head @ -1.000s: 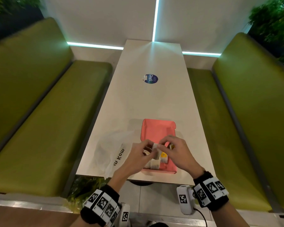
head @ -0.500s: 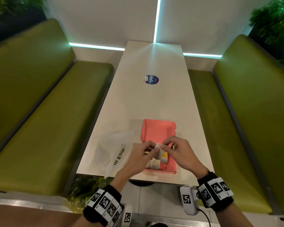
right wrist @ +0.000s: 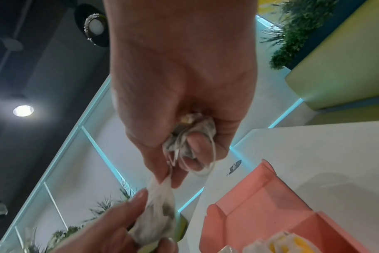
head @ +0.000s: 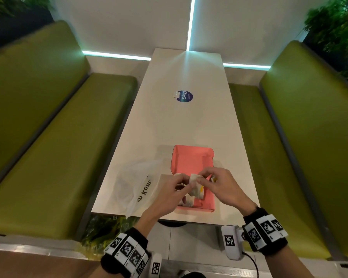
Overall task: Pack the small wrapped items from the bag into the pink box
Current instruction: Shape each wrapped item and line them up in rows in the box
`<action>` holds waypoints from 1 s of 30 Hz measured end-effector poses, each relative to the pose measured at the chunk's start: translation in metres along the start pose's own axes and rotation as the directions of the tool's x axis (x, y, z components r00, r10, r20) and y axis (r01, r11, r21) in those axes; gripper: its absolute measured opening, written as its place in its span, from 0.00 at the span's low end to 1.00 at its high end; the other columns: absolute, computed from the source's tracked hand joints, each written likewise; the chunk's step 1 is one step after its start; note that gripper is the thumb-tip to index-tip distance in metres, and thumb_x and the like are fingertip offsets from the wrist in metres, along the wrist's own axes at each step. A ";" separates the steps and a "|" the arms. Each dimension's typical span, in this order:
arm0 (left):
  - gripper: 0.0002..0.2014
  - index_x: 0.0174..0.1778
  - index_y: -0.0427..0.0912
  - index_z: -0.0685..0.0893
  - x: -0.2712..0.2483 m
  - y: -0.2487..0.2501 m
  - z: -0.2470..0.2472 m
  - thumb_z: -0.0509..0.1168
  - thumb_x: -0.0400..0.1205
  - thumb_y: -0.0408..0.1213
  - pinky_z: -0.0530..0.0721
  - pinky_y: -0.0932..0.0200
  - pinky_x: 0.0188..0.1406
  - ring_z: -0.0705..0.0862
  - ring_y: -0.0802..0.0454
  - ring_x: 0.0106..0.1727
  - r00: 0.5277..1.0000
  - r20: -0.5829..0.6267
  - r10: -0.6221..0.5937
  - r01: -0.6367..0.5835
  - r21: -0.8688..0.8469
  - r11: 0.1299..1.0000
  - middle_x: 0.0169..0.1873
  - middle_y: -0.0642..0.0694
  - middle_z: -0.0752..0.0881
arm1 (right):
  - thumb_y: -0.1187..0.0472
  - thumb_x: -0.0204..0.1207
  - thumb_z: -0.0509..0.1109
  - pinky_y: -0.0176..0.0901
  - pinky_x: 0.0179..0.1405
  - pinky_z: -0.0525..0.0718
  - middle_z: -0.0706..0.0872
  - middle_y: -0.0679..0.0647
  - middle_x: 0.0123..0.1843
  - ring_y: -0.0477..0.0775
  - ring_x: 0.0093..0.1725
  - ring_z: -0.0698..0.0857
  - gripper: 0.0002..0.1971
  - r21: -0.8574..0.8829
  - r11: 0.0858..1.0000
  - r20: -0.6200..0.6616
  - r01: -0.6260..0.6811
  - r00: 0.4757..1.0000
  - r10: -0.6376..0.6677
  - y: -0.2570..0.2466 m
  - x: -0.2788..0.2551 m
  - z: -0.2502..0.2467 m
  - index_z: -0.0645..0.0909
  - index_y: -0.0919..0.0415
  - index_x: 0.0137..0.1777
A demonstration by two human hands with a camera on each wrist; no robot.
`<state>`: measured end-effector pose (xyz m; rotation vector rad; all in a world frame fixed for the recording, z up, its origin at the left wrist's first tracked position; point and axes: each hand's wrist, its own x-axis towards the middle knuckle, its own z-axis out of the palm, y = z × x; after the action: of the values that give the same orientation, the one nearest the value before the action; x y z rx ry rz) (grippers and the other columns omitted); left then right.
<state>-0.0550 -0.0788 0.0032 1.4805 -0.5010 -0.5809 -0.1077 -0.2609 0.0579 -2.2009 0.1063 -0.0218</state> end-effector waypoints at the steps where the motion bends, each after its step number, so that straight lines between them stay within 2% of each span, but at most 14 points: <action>1: 0.09 0.52 0.34 0.85 0.000 0.000 0.000 0.70 0.84 0.38 0.82 0.56 0.29 0.86 0.46 0.42 1.000 0.002 0.000 0.000 -0.007 1.000 0.46 0.33 0.84 | 0.60 0.79 0.75 0.26 0.42 0.75 0.89 0.42 0.39 0.37 0.41 0.82 0.04 0.021 1.000 -0.018 -0.001 1.000 0.002 0.000 0.001 0.000 0.90 0.54 0.44; 6: 0.08 0.52 0.31 0.84 0.001 -0.003 -0.002 0.72 0.81 0.31 0.85 0.55 0.31 0.87 0.45 0.44 1.000 0.004 -0.016 0.016 -0.047 0.999 0.47 0.35 0.84 | 0.61 0.79 0.74 0.27 0.42 0.74 0.89 0.39 0.37 0.39 0.40 0.82 0.06 0.068 0.998 -0.025 -0.002 1.000 0.004 0.003 0.002 -0.003 0.90 0.54 0.42; 10: 0.05 0.49 0.34 0.85 0.003 -0.002 0.000 0.72 0.81 0.31 0.85 0.54 0.29 0.88 0.45 0.43 1.000 0.006 -0.019 0.020 -0.062 0.998 0.43 0.42 0.86 | 0.61 0.80 0.73 0.28 0.41 0.73 0.88 0.37 0.36 0.39 0.39 0.82 0.06 0.090 0.996 -0.024 -0.009 1.000 0.011 0.003 0.003 -0.006 0.91 0.54 0.42; 15: 0.08 0.52 0.31 0.85 0.004 0.000 0.001 0.73 0.80 0.30 0.84 0.56 0.28 0.88 0.44 0.43 1.000 -0.024 -0.007 0.006 -0.052 0.999 0.43 0.42 0.88 | 0.61 0.79 0.74 0.32 0.44 0.75 0.89 0.41 0.40 0.41 0.41 0.83 0.04 0.073 0.997 -0.024 0.013 1.000 -0.012 0.006 0.005 -0.009 0.91 0.53 0.46; 20: 0.11 0.54 0.30 0.85 0.003 0.000 0.003 0.75 0.77 0.26 0.86 0.55 0.32 0.87 0.46 0.42 0.998 -0.053 0.027 -0.030 -0.061 0.998 0.45 0.42 0.88 | 0.62 0.78 0.75 0.40 0.47 0.78 0.90 0.44 0.42 0.45 0.44 0.84 0.05 0.111 0.994 -0.083 0.008 0.997 0.002 0.013 0.006 -0.009 0.90 0.51 0.48; 23: 0.13 0.54 0.27 0.83 0.004 -0.001 0.002 0.76 0.76 0.22 0.88 0.55 0.36 0.87 0.45 0.39 0.996 -0.071 0.049 -0.055 -0.083 0.995 0.41 0.41 0.88 | 0.63 0.78 0.75 0.39 0.47 0.77 0.89 0.44 0.41 0.44 0.42 0.84 0.05 0.149 0.989 -0.094 0.001 0.996 0.014 0.013 0.006 -0.009 0.90 0.52 0.46; 27: 0.14 0.53 0.27 0.83 0.005 -0.002 0.003 0.76 0.74 0.21 0.89 0.53 0.36 0.87 0.45 0.37 0.994 -0.098 0.043 -0.052 -0.089 0.995 0.37 0.43 0.89 | 0.64 0.79 0.74 0.37 0.46 0.75 0.89 0.42 0.41 0.42 0.41 0.83 0.05 0.157 0.988 -0.106 -0.010 0.994 0.027 0.012 0.005 -0.010 0.90 0.53 0.45; 30: 0.13 0.52 0.29 0.83 0.006 -0.004 0.003 0.77 0.74 0.23 0.89 0.54 0.37 0.88 0.45 0.39 0.994 -0.103 0.043 -0.050 -0.070 0.996 0.38 0.40 0.89 | 0.63 0.79 0.74 0.34 0.46 0.75 0.90 0.45 0.42 0.42 0.42 0.83 0.04 0.153 0.988 -0.107 -0.011 0.994 0.027 0.011 0.003 -0.010 0.90 0.54 0.46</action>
<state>-0.0525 -0.0852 -0.0006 1.4184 -0.4301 -0.4804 -0.1058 -0.2758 0.0552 -2.0456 0.1808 -0.1349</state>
